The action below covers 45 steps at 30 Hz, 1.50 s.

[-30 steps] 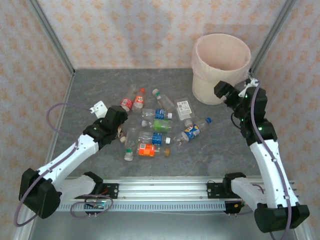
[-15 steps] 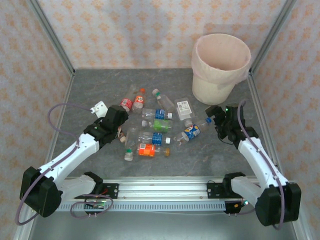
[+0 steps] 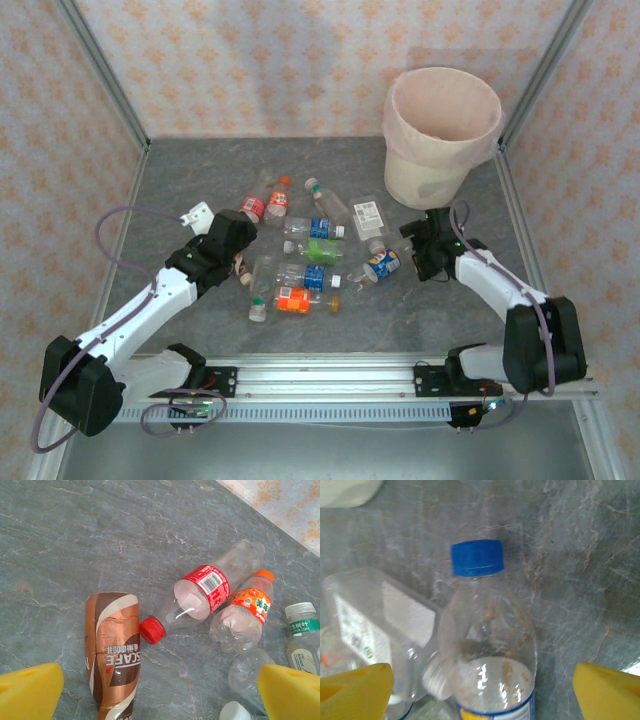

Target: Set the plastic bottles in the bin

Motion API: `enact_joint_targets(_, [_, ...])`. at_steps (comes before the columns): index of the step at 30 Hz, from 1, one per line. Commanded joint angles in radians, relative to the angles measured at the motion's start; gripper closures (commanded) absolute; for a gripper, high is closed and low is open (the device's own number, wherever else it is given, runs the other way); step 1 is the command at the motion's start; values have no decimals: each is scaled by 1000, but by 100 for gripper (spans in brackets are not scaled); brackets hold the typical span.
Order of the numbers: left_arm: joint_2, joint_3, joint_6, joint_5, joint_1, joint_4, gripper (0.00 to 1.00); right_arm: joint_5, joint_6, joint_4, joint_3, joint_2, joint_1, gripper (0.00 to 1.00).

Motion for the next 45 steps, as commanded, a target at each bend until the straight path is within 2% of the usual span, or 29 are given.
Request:
enact_joint_targets(1, [3, 9, 16, -7, 15, -28, 0, 53, 38, 6, 37, 52, 19, 7])
enact_joint_targets(10, [7, 0, 5, -6, 25, -39, 0, 65, -54, 28, 76, 219, 25, 14])
enact_joint_targets(19, [-8, -15, 8, 7, 31, -22, 0, 137, -138, 74, 26, 206, 25, 30])
enact_joint_targets(24, [-57, -55, -9, 3, 35, 21, 0, 178, -176, 143, -26, 110, 25, 41])
enact_joint_targets(30, [-102, -81, 75, 81, 50, 98, 0, 189, -335, 188, -36, -59, 27, 44])
enact_joint_targets(36, [-143, -73, 135, 98, 51, 98, 0, 180, -501, 214, -5, -225, 30, 45])
enact_joint_targets(40, [-133, -49, 137, 131, 69, 61, 0, 124, -563, 278, 37, -272, 35, 46])
enact_joint_targets(45, [-49, 13, 147, 156, 73, -3, 0, 109, -639, 455, 108, -294, 90, 47])
